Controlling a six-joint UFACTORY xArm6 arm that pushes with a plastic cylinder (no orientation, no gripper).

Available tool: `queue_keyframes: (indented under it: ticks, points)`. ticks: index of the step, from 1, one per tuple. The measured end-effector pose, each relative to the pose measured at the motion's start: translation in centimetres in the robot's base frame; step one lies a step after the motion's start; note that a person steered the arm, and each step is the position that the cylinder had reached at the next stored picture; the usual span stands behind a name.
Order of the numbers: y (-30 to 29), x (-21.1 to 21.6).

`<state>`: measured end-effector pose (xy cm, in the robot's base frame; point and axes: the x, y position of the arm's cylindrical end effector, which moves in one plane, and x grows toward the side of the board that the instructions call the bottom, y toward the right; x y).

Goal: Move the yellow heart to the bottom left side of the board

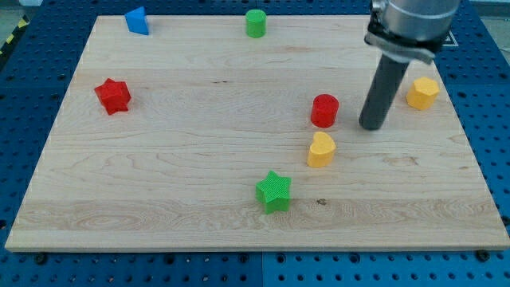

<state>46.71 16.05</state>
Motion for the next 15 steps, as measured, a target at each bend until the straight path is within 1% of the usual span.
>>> queue_keyframes:
  ticks: [1,2,3,5,7,10,11,12,13,14,15]
  points:
    - [-0.7,1.7]
    - [-3.1,2.6]
    - [-7.2,2.9]
    - [-12.6,3.3]
    - [-17.8,6.5]
    - [-29.5,8.5]
    - [-30.2,8.5]
    - [-29.0,8.5]
    - [-27.7,9.3]
    - [-28.4,11.6]
    - [-28.4,11.6]
